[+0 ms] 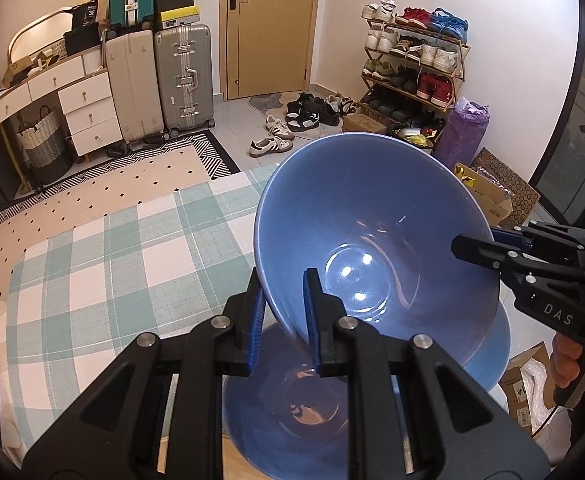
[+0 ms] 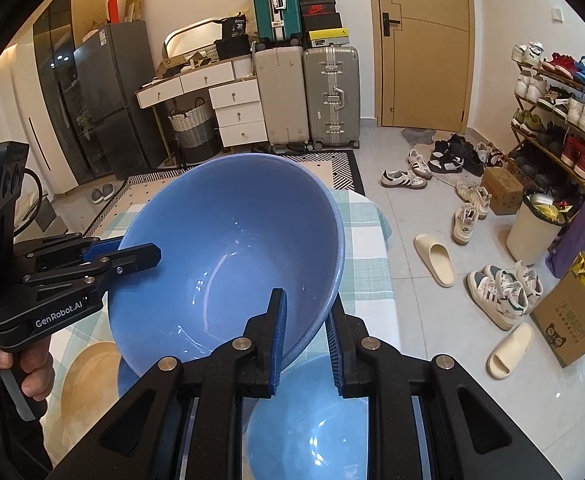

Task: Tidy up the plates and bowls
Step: 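Lift the light-blue bowl with both tools and carry it toward the cream plate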

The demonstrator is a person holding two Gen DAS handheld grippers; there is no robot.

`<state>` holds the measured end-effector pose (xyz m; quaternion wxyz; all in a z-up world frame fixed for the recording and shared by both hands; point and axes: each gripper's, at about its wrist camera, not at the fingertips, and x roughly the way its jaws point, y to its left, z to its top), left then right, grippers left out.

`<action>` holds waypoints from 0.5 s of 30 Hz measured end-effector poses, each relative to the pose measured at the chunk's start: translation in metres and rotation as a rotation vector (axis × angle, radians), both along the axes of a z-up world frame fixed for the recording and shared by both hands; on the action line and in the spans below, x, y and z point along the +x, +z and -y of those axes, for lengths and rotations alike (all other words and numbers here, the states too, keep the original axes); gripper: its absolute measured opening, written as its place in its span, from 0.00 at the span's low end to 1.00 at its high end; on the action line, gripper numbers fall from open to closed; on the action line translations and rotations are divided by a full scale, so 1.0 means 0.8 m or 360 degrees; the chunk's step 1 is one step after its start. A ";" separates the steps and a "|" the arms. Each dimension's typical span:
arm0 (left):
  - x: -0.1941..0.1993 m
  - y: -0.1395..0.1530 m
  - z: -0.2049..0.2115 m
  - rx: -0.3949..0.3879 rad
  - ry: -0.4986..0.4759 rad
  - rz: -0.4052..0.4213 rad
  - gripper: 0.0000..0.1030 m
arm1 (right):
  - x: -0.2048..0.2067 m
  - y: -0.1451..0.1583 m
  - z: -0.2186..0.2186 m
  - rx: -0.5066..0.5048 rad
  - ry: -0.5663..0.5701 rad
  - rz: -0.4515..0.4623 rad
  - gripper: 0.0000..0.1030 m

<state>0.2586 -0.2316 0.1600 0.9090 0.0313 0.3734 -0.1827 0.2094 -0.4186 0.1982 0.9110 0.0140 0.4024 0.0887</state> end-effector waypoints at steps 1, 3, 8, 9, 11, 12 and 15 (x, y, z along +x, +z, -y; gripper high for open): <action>-0.003 0.001 -0.001 0.0000 0.0002 0.0003 0.14 | -0.002 0.001 -0.002 0.0002 0.0001 0.0003 0.19; -0.015 0.003 -0.005 -0.0003 0.0008 0.0006 0.14 | -0.007 0.003 -0.009 0.0005 0.0007 0.0008 0.19; -0.040 0.006 -0.013 0.0002 0.0023 0.0009 0.14 | -0.021 0.006 -0.022 0.0004 0.0031 0.0011 0.19; -0.044 0.006 -0.014 0.0005 0.0026 0.0011 0.14 | -0.024 0.006 -0.024 0.0008 0.0033 0.0012 0.19; -0.053 0.007 -0.016 0.0003 0.0032 0.0015 0.14 | -0.030 0.007 -0.028 0.0008 0.0043 0.0010 0.19; -0.054 0.006 -0.016 0.0002 0.0036 0.0015 0.14 | -0.033 0.007 -0.030 0.0008 0.0047 0.0010 0.19; -0.066 0.005 -0.019 0.0010 0.0048 0.0014 0.14 | -0.042 0.007 -0.037 0.0006 0.0058 0.0007 0.19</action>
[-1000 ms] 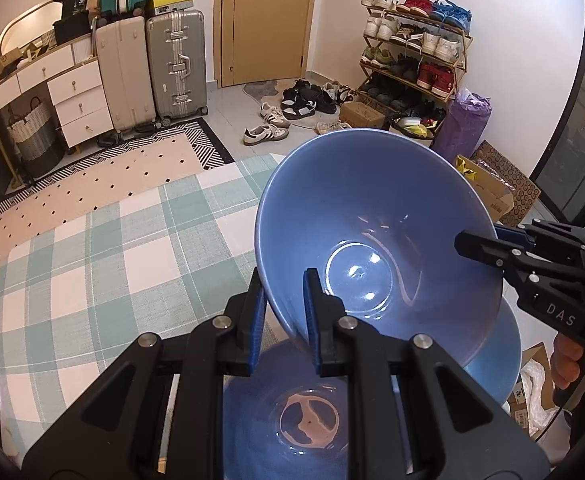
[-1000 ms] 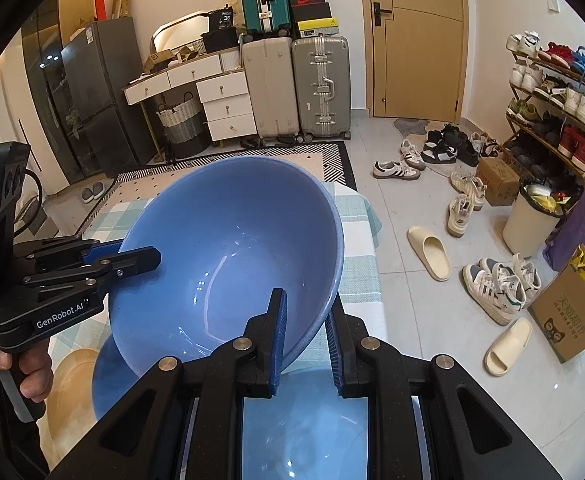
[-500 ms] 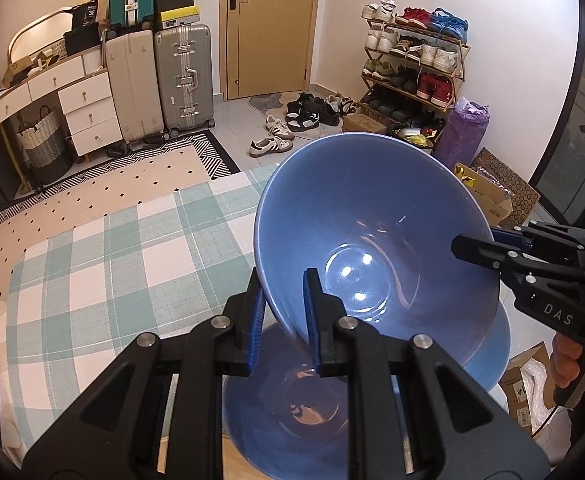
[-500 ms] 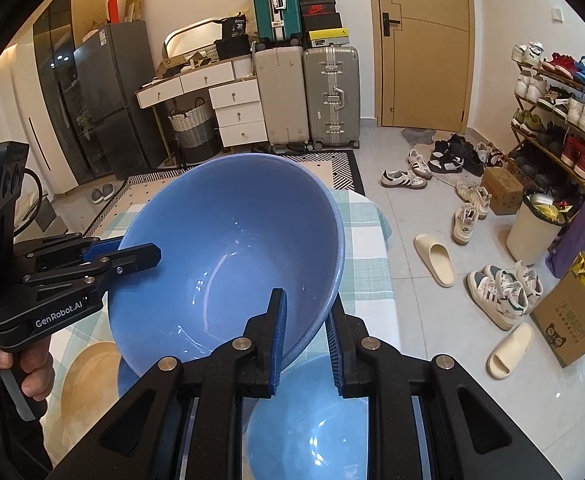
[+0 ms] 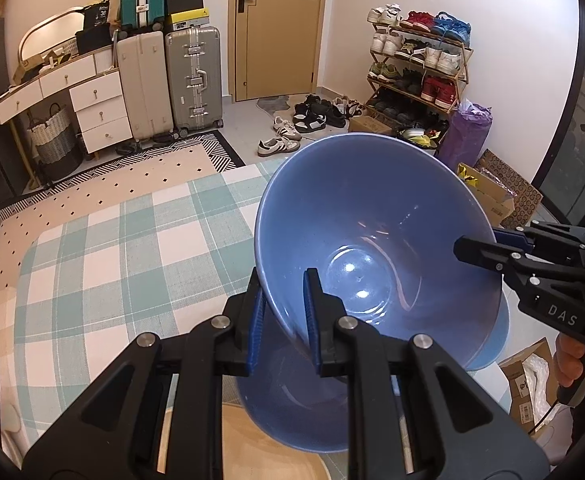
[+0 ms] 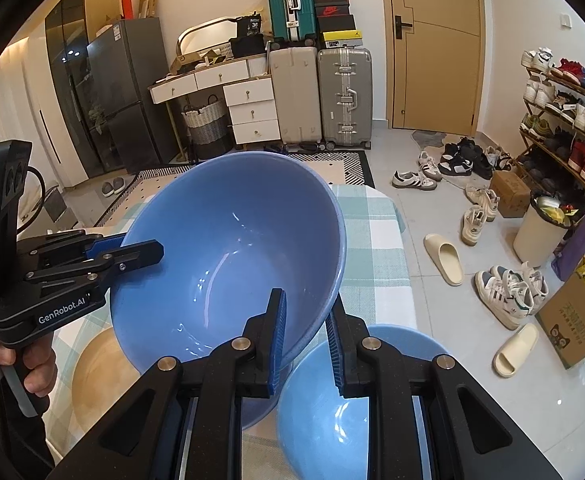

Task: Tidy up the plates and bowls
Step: 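Lift the light-blue bowl with both tools and carry it toward the cream plate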

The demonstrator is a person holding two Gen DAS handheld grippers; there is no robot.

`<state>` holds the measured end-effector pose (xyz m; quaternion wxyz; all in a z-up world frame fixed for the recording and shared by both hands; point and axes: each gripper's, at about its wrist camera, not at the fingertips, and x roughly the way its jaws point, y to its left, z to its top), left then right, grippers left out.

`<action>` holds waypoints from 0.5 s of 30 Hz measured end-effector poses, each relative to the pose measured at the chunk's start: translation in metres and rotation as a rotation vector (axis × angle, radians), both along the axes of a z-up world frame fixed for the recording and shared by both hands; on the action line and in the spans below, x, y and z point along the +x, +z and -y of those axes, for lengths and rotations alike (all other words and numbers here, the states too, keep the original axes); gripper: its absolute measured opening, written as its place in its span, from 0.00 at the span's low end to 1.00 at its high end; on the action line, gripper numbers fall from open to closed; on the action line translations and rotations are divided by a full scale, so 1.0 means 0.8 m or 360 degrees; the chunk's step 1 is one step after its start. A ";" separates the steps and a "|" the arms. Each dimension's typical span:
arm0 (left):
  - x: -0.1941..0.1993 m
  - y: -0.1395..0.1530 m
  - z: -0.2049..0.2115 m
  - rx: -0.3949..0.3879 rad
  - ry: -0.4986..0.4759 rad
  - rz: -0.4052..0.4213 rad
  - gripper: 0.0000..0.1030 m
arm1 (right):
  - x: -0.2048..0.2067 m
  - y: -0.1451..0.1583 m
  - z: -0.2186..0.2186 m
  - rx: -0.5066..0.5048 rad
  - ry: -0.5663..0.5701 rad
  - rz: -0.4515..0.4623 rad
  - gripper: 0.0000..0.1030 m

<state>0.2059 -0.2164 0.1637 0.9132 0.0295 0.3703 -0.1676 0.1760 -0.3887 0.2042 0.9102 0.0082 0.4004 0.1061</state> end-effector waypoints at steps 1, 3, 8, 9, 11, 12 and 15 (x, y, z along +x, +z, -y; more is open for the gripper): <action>-0.002 -0.001 0.000 0.0002 0.0004 0.0000 0.14 | -0.003 0.000 -0.002 -0.0001 0.0003 -0.0003 0.19; -0.010 -0.002 -0.002 0.0002 0.0009 0.0003 0.14 | -0.007 -0.001 -0.005 0.0000 0.0009 -0.0011 0.19; -0.022 -0.009 -0.011 -0.0010 0.0027 0.0003 0.14 | -0.020 -0.001 -0.013 0.0003 0.0028 -0.0009 0.19; -0.026 -0.010 -0.013 -0.0013 0.0035 0.0002 0.14 | -0.025 -0.003 -0.015 -0.0001 0.0037 -0.0004 0.19; -0.030 -0.015 -0.018 -0.0013 0.0044 0.0002 0.14 | -0.027 -0.003 -0.018 -0.0002 0.0043 -0.0003 0.19; -0.032 -0.018 -0.021 -0.0010 0.0051 0.0002 0.14 | -0.029 -0.004 -0.020 -0.0002 0.0048 -0.0003 0.19; -0.043 -0.024 -0.027 -0.0001 0.0060 0.0000 0.14 | -0.037 -0.009 -0.032 -0.0005 0.0066 -0.0005 0.19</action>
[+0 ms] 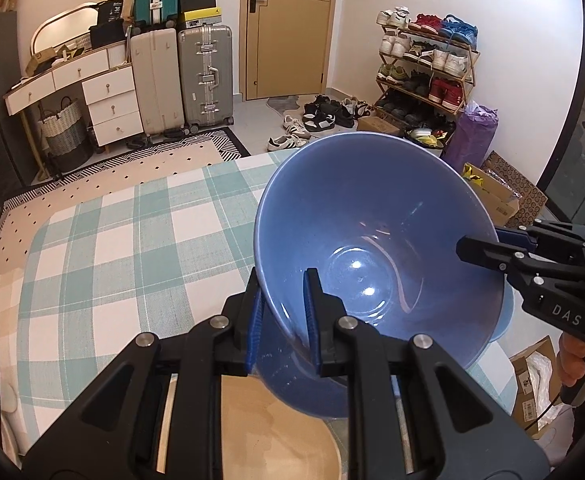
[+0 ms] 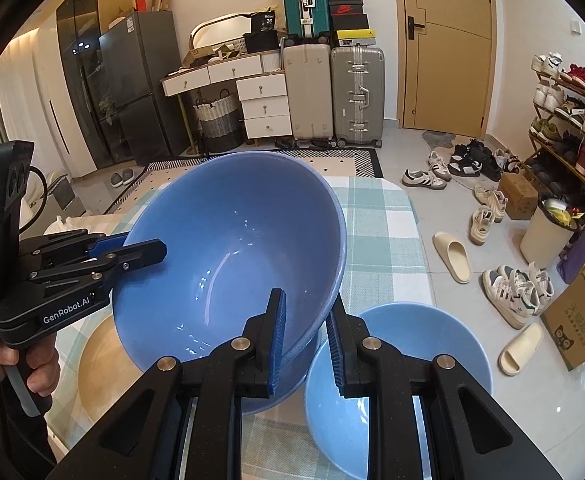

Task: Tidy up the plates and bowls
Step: 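Lift the light-blue bowl with both tools and carry it toward the cream plate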

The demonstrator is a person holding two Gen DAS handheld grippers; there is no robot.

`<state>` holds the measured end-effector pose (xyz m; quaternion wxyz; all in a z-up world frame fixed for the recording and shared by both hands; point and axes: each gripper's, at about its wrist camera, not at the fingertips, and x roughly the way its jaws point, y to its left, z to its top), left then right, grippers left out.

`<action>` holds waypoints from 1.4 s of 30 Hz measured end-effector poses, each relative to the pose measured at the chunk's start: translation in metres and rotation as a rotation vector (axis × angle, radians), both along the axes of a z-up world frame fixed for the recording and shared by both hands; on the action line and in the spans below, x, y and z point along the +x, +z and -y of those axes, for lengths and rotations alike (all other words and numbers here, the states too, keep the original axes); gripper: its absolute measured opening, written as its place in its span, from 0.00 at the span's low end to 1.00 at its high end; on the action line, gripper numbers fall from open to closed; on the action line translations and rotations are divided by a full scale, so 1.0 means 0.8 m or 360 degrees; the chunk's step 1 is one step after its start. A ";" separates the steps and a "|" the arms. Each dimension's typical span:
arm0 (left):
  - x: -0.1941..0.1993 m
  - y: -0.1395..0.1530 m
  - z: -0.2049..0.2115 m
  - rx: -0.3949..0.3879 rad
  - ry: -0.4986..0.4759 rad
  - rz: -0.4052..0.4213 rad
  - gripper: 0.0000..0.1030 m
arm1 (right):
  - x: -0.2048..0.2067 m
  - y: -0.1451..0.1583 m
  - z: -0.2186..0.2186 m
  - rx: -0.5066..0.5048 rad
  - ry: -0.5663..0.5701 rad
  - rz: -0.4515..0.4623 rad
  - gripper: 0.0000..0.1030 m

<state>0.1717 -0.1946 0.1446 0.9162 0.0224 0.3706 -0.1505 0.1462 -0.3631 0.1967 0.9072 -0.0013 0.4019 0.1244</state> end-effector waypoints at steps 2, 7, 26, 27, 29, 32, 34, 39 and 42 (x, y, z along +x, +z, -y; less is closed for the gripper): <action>-0.006 -0.004 -0.003 0.0009 0.0003 -0.0004 0.14 | -0.002 -0.002 -0.001 0.0001 0.0003 0.0000 0.19; -0.012 -0.009 -0.007 0.0017 0.0013 -0.0012 0.14 | -0.009 -0.011 -0.009 0.0001 0.0015 -0.0012 0.20; -0.010 -0.063 -0.019 0.0060 0.0043 -0.0104 0.14 | -0.013 -0.045 -0.032 -0.0039 0.0051 -0.0093 0.20; -0.009 -0.067 -0.019 0.0062 0.0045 -0.0109 0.14 | -0.009 -0.050 -0.031 -0.0039 0.0050 -0.0101 0.20; -0.007 -0.076 -0.021 0.0068 0.0049 -0.0119 0.14 | -0.008 -0.053 -0.031 -0.0038 0.0050 -0.0107 0.20; -0.002 -0.087 -0.023 0.0070 0.0054 -0.0134 0.14 | -0.003 -0.062 -0.032 -0.0042 0.0053 -0.0132 0.20; 0.000 -0.093 -0.023 0.0075 0.0055 -0.0141 0.14 | -0.002 -0.068 -0.034 -0.0045 0.0056 -0.0142 0.20; 0.008 -0.107 -0.021 0.0104 0.0061 -0.0146 0.14 | 0.004 -0.082 -0.034 -0.0052 0.0057 -0.0165 0.20; 0.012 -0.115 -0.020 0.0118 0.0064 -0.0151 0.14 | 0.006 -0.089 -0.034 -0.0063 0.0055 -0.0171 0.20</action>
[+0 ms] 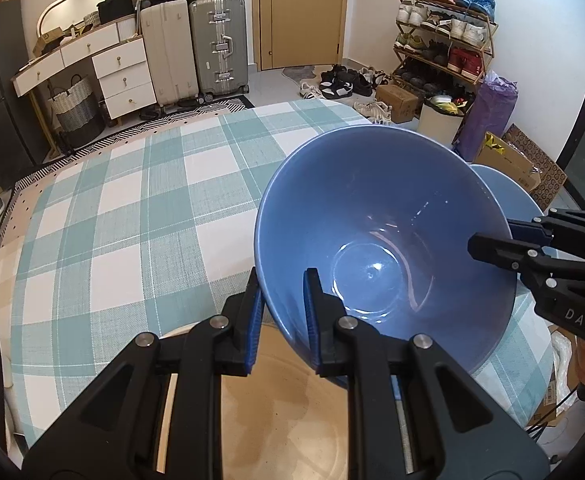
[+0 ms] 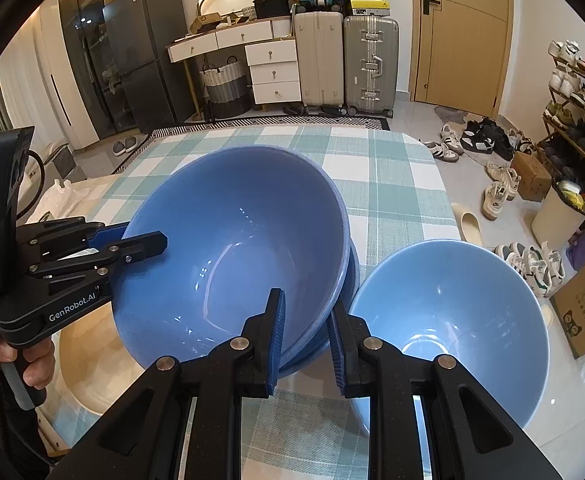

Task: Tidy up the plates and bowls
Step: 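Lift the light-blue bowl with both tools and carry it toward the cream plate, then lower the held bowl onto the table and open both tools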

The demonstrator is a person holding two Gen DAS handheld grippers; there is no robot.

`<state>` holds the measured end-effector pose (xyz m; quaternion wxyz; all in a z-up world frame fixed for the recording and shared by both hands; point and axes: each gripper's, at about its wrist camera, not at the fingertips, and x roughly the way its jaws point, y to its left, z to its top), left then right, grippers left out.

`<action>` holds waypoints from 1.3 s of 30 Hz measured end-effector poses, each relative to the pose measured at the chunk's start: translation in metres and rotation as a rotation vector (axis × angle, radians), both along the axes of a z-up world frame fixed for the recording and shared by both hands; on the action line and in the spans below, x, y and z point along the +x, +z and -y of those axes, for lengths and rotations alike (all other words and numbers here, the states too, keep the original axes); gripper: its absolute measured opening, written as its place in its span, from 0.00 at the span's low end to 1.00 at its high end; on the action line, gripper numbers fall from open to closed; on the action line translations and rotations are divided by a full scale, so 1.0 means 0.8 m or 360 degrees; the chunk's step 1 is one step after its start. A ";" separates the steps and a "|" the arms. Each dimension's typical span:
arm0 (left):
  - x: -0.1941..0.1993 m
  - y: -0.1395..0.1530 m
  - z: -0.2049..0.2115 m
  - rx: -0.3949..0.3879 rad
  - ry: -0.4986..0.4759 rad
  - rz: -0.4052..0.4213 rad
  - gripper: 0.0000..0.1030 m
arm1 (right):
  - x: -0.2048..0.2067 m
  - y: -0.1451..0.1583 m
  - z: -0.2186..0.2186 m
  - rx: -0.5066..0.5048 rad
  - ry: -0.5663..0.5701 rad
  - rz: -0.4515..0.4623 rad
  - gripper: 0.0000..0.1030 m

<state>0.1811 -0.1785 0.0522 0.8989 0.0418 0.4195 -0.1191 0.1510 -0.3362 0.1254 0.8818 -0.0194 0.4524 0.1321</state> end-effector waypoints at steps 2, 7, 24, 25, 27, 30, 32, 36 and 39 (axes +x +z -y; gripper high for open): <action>0.002 -0.005 0.001 0.0017 0.0000 0.0001 0.14 | -0.001 -0.002 0.001 -0.0005 0.0000 -0.0003 0.20; 0.007 -0.016 0.007 0.0056 0.0001 0.0006 0.14 | 0.003 -0.012 0.001 -0.0020 -0.0007 -0.0017 0.20; 0.014 -0.037 0.010 0.0113 0.0013 0.0012 0.15 | 0.000 -0.027 -0.016 -0.0133 0.0021 0.0022 0.24; 0.014 -0.038 0.009 0.0110 0.0013 0.0010 0.15 | 0.001 -0.028 -0.016 -0.0134 0.0021 0.0023 0.24; 0.014 -0.040 0.007 0.0107 0.0012 0.0008 0.15 | 0.000 -0.028 -0.016 -0.0134 0.0022 0.0023 0.24; 0.014 -0.040 0.006 0.0104 0.0010 0.0004 0.16 | 0.001 -0.028 -0.014 -0.0134 0.0017 0.0024 0.25; 0.015 -0.041 0.005 0.0094 0.0004 -0.0006 0.17 | 0.001 -0.028 -0.014 -0.0135 0.0017 0.0025 0.25; 0.016 -0.046 0.002 0.0082 -0.0003 -0.0027 0.20 | 0.003 -0.030 -0.013 -0.0134 0.0011 0.0024 0.27; 0.017 -0.048 0.002 0.0077 -0.0007 -0.0037 0.23 | 0.002 -0.030 -0.012 -0.0146 0.0014 0.0024 0.28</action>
